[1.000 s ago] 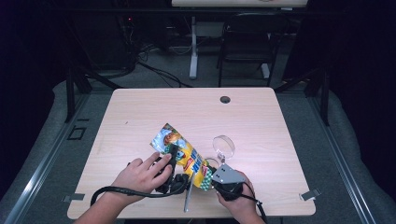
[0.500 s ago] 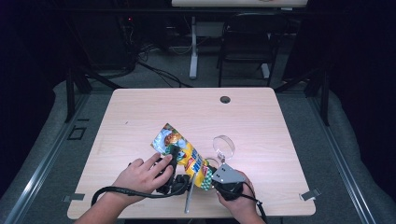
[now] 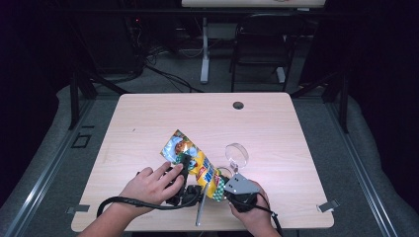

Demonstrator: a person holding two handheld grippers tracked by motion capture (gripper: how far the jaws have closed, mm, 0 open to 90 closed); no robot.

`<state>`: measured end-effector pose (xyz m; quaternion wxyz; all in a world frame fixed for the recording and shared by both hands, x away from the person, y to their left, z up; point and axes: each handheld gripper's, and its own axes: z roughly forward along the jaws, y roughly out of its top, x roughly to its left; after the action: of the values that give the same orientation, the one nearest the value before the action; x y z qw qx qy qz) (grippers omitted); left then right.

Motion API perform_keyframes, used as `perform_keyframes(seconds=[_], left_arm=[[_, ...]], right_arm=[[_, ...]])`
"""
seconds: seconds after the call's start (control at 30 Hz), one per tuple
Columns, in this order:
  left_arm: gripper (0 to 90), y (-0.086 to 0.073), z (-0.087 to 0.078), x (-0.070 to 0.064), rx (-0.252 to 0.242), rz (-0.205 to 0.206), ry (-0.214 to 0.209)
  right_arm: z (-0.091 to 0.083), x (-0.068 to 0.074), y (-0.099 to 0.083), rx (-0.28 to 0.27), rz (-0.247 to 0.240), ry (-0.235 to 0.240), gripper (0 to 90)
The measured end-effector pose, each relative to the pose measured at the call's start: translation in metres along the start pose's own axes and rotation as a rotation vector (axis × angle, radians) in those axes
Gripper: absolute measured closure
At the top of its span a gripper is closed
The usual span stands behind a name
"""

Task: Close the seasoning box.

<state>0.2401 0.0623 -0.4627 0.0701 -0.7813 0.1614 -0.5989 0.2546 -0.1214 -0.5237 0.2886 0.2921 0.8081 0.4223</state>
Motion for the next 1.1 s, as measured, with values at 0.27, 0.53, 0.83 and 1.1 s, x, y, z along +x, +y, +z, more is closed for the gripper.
perform_keyframes(seconds=[0.27,0.53,0.83,1.1], left_arm=[[84.1,0.0006,-0.0003,0.0011,0.000,0.004,-0.003],[84.6,0.0007,-0.0007,0.0015,-0.003,0.004,0.008],[84.7,0.0017,-0.0012,0.0026,-0.001,0.004,0.002],[84.9,0.0016,-0.0019,0.0031,-0.011,-0.010,0.007]], right_arm=[[-0.0001,0.0000,0.0000,0.002,0.003,0.001,87.1],[-0.0001,-0.0001,0.0002,-0.002,0.005,0.001,87.1],[0.0000,-0.0008,0.0000,0.000,0.004,-0.001,87.1],[-0.0004,-0.0008,0.0002,-0.003,0.010,0.001,87.1]])
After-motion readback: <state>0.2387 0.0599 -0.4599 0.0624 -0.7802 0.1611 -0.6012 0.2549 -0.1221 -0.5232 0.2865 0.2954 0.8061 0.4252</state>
